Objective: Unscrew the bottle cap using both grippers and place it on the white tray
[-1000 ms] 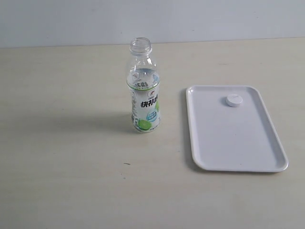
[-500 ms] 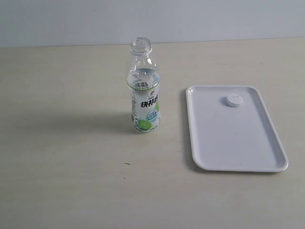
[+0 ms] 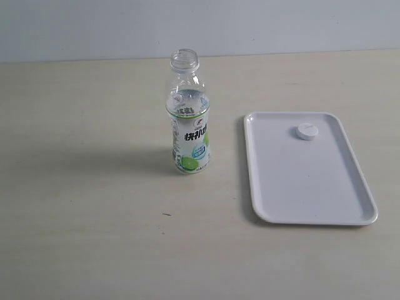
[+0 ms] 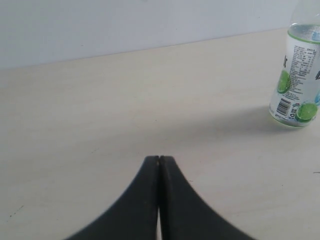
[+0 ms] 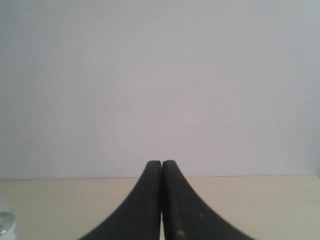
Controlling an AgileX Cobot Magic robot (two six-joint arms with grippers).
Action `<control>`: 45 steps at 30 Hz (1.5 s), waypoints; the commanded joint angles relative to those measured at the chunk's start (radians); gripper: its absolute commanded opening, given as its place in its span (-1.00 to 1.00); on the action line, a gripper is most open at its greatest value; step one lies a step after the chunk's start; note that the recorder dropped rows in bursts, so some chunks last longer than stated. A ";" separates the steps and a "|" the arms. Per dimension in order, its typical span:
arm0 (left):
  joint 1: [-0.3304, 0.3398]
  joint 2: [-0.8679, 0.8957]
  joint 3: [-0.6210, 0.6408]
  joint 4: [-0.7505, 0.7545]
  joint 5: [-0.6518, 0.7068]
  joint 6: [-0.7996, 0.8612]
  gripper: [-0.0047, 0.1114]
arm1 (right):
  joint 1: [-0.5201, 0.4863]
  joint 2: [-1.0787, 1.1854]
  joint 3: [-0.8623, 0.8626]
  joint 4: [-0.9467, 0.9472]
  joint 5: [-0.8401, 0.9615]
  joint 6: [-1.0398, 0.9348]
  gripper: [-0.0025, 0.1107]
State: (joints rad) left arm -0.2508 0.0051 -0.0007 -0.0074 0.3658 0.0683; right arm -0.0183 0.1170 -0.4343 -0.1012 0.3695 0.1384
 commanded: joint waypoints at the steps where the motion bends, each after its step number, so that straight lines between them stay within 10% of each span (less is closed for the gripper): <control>1: 0.002 -0.005 0.001 -0.004 -0.005 -0.007 -0.92 | -0.030 -0.075 0.077 -0.049 -0.007 -0.026 -0.96; 45: 0.002 -0.005 0.001 -0.004 -0.005 -0.005 -0.92 | -0.036 -0.117 0.434 -0.050 -0.043 0.075 -0.96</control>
State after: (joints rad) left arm -0.2508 0.0051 -0.0007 -0.0074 0.3658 0.0683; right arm -0.0494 0.0045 -0.0048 -0.1531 0.3315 0.2123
